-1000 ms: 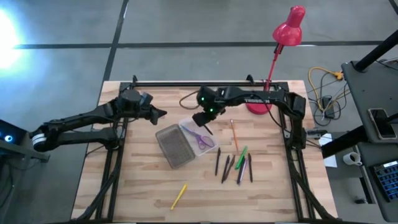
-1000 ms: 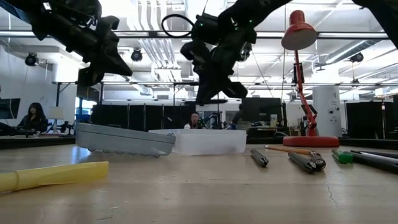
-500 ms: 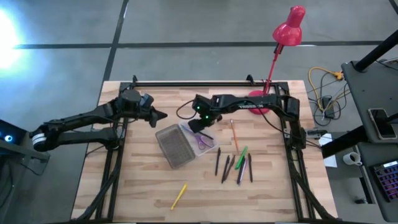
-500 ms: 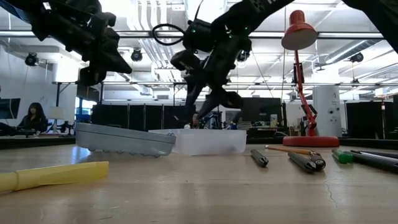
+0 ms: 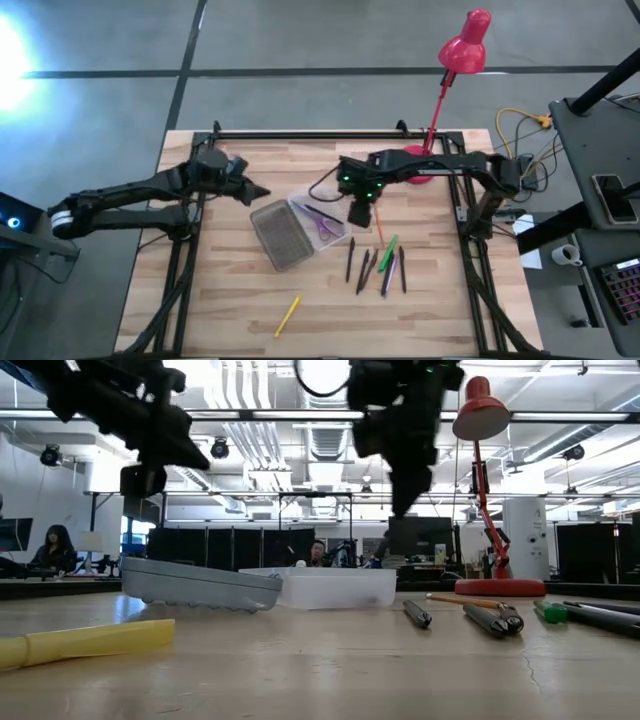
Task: Pick & place school supplies into a supply box
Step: Put the yellow pen into the gray supply box
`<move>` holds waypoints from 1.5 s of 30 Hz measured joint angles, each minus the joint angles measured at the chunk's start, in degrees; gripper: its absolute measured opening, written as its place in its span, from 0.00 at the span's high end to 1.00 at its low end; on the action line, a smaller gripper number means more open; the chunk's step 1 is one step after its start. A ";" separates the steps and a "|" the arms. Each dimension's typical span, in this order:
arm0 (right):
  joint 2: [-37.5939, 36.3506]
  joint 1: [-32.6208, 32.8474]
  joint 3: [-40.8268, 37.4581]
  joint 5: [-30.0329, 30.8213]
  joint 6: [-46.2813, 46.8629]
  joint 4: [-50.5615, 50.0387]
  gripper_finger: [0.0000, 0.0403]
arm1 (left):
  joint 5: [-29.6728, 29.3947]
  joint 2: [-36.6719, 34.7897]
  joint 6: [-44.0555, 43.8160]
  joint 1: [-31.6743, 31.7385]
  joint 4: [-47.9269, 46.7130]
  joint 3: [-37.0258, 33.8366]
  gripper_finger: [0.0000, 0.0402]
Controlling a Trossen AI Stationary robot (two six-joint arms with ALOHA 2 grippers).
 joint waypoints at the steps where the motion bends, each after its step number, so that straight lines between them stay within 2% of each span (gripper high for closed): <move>1: -1.17 -0.17 -1.75 1.35 0.56 0.26 0.63 | -1.31 -0.08 -0.73 -2.81 -0.04 0.11 1.00; 4: -4.72 -0.49 -7.30 4.08 2.27 1.29 0.64 | -11.80 -0.13 -1.73 -14.18 -0.09 0.99 1.00; 7: -7.73 -0.42 -12.45 4.15 4.18 2.87 0.66 | -22.80 0.40 -3.37 -26.05 0.12 2.42 1.00; 9: -9.34 -0.17 -15.49 3.64 4.84 3.77 0.67 | -27.91 1.06 -6.42 -32.63 0.13 3.05 1.00; 15: -12.63 1.06 -21.74 2.51 3.71 4.86 0.67 | -34.39 5.89 -18.36 -45.32 -0.11 4.00 0.99; 18: -13.56 1.02 -23.48 2.38 5.17 4.83 0.66 | -38.08 12.66 -21.98 -48.86 -1.86 6.53 0.99; 20: -13.95 0.97 -24.09 2.38 6.48 4.84 0.66 | -41.55 18.50 -23.56 -51.31 -7.38 11.13 1.00; 25: -15.59 1.63 -25.01 2.35 5.63 4.80 0.65 | -42.45 35.35 -30.60 -55.67 -32.05 30.10 1.00; 29: -16.48 1.56 -25.79 2.51 5.02 5.94 0.66 | -40.80 45.74 -43.00 -58.46 -43.49 41.34 1.00; 32: -16.93 1.60 -26.37 2.53 4.93 7.91 0.67 | -38.24 50.24 -49.97 -60.20 -42.64 44.64 1.00; 36: -17.00 1.61 -26.37 2.52 5.22 8.39 0.67 | -34.53 54.29 -54.63 -61.68 -42.70 46.70 0.97; 42: -17.00 1.61 -26.31 2.30 9.27 7.58 0.67 | -32.88 55.27 -54.61 -63.16 -38.09 46.36 0.78; 45: -17.00 1.61 -26.25 2.09 10.01 4.38 0.68 | -29.37 55.29 -54.98 -64.66 -35.10 45.41 0.68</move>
